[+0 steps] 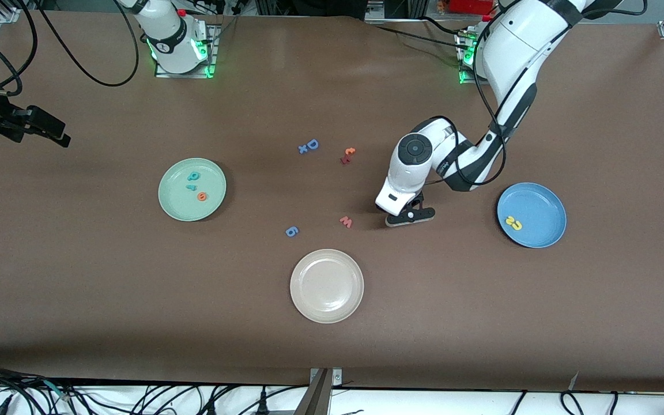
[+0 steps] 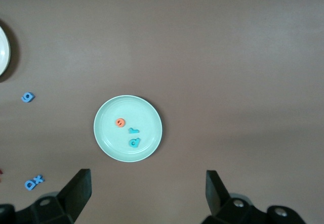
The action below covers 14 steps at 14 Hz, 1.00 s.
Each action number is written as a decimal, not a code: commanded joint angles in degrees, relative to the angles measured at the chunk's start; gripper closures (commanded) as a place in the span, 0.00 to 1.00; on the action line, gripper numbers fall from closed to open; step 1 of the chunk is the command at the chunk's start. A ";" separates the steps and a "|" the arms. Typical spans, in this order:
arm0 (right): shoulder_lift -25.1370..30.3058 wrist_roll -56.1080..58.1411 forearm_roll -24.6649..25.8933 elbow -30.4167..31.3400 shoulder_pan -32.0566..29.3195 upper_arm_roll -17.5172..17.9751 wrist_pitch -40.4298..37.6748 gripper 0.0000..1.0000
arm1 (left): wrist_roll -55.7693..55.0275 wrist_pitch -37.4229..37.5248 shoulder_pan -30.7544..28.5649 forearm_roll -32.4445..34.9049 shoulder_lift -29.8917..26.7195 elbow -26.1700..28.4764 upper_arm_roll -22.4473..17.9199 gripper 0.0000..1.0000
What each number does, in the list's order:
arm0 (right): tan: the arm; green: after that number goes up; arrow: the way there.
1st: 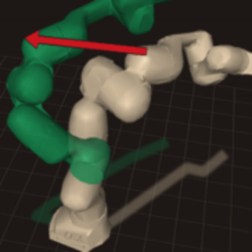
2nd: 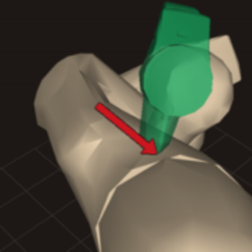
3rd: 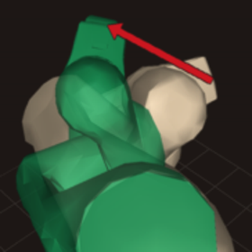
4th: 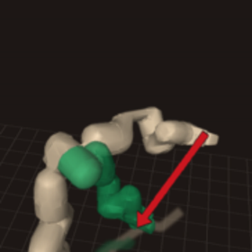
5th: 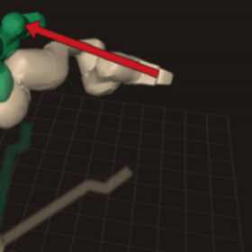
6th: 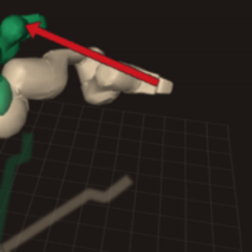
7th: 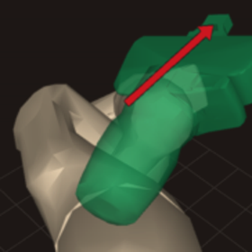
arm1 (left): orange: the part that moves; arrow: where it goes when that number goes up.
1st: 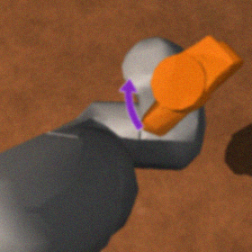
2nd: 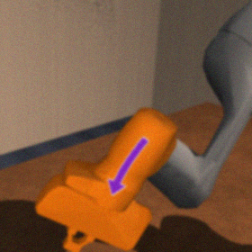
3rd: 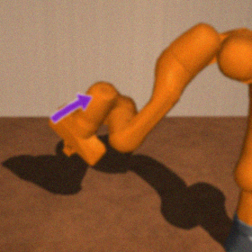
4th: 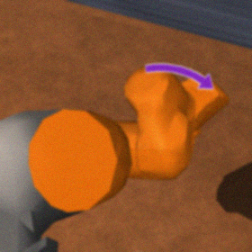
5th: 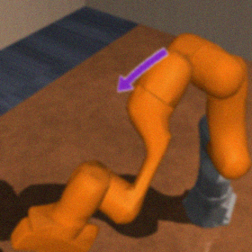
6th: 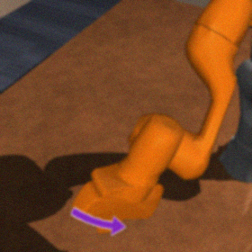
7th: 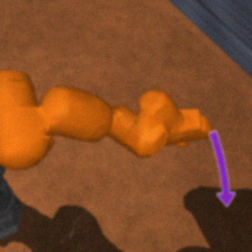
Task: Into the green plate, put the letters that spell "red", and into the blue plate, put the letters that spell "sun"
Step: 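Lower the left gripper and grasp the green u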
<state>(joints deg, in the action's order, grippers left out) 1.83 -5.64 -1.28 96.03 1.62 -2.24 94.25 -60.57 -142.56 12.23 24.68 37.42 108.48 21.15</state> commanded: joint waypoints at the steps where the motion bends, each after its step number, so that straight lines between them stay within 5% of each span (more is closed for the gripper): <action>1: -0.69 0.28 1.01 -1.46 0.05 0.31 -0.65 0.00 | -1.13 0.08 0.60 2.21 0.81 -1.52 -0.41 0.64; 2: -0.69 0.28 0.93 -1.46 0.05 0.31 -0.73 0.00 | -1.13 0.08 0.60 2.21 0.90 -1.78 -0.50 0.32; 4: -0.69 0.28 0.93 -1.46 0.05 0.31 -0.56 0.00 | -1.21 0.17 0.60 2.12 0.90 -2.39 -0.67 0.27; 5: -0.69 0.28 0.93 -1.46 0.13 0.31 -0.47 0.00 | -1.04 0.17 0.60 2.21 0.99 -2.40 -0.85 0.16; 14: -0.69 0.19 0.75 -1.37 0.05 0.22 -1.17 0.00 | 0.72 0.08 0.95 4.23 1.87 -2.48 -2.34 0.36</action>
<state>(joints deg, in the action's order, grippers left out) 1.70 -5.64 -1.19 96.03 1.64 -2.11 94.22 -59.27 -142.63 12.39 26.76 38.26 107.49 19.25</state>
